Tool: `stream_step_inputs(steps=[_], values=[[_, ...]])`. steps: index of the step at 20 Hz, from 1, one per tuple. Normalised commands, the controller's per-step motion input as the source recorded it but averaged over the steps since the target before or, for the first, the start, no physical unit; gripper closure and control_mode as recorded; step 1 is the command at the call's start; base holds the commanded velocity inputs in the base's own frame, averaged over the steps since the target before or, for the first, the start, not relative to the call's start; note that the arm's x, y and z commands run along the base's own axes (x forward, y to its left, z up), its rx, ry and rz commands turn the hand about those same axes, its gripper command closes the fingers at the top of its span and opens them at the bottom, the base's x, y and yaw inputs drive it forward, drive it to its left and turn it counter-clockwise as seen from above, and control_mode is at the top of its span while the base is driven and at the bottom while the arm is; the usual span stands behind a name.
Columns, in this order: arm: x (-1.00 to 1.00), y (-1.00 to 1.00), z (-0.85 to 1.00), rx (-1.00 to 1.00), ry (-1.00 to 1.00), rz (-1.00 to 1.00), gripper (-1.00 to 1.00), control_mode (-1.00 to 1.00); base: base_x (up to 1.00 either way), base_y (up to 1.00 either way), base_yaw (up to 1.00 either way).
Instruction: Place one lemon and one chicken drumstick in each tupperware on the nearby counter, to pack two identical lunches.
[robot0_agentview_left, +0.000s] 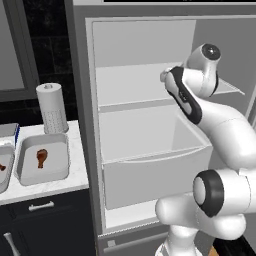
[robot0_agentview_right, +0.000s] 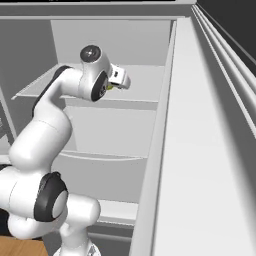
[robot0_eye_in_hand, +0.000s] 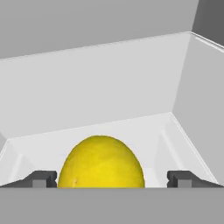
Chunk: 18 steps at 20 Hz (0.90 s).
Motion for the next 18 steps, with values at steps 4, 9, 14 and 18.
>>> stream_step_inputs(steps=[4, 9, 14, 18], values=[[0.38, 0.0, -0.2, 0.0, 0.0, 0.0, -1.0, -1.0, 0.0, 0.0, 0.0], [-0.02, 0.0, -0.74, -0.02, 0.01, 0.0, 1.0, -1.0, 0.0, 0.0, 0.0], [-0.02, 0.0, -0.76, -0.02, 0.0, 0.0, 1.0, -1.0, 0.0, 0.0, 0.0], [-0.93, 0.0, -0.14, 0.0, -0.03, 0.01, 1.0, -1.0, 0.0, 0.0, 0.0]])
